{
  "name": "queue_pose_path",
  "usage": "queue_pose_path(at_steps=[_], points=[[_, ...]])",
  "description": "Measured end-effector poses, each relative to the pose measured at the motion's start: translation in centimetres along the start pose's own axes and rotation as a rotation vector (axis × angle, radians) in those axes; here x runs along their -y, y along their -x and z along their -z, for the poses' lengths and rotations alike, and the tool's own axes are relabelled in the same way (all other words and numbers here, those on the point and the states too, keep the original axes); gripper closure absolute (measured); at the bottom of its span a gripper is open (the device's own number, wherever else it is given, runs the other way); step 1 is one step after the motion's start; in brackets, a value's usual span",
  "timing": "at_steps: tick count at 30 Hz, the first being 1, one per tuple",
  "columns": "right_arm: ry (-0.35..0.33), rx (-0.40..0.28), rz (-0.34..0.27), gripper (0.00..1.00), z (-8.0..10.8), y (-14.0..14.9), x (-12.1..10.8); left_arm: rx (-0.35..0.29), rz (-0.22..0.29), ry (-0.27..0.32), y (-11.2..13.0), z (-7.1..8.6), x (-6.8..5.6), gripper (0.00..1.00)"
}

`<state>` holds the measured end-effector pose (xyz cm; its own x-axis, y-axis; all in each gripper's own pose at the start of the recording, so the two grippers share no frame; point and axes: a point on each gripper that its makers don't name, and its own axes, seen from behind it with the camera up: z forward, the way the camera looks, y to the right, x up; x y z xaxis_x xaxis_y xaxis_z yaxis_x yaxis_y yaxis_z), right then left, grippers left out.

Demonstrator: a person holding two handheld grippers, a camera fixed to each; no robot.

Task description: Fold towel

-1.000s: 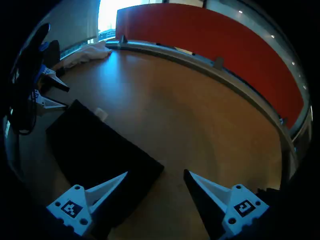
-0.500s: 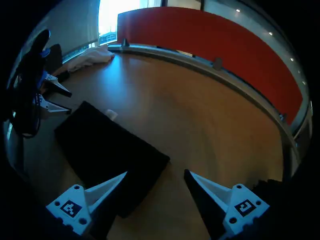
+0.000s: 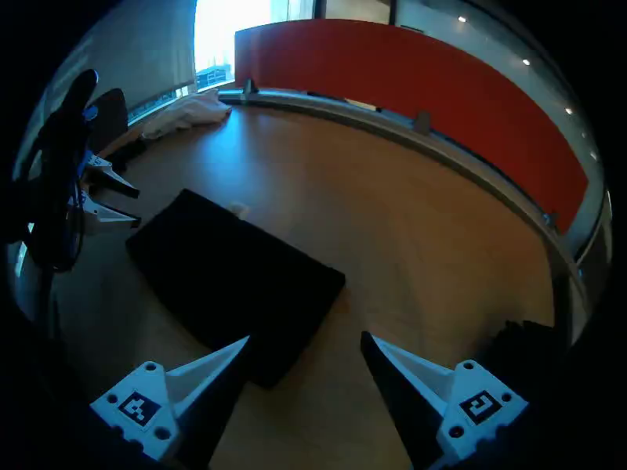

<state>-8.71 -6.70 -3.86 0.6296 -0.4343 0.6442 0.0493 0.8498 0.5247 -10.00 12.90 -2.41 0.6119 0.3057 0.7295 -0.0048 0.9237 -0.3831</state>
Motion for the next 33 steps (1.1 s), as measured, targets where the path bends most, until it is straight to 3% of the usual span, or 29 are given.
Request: queue_pose_path(at_steps=[12,25,33], points=[[-0.025,0.0,0.029,0.0,0.1,0.1,0.7,-0.011,0.031,-0.027,0.7,1.1,0.6,0.02],[-0.078,0.024,0.095,0.0,-0.1,1.2,1.8,-0.005,0.162,-0.085,4.5,4.5,2.1,0.02],[-0.119,0.055,0.136,0.01,0.0,2.9,2.5,0.001,0.206,-0.107,6.1,6.3,2.2,0.02]])
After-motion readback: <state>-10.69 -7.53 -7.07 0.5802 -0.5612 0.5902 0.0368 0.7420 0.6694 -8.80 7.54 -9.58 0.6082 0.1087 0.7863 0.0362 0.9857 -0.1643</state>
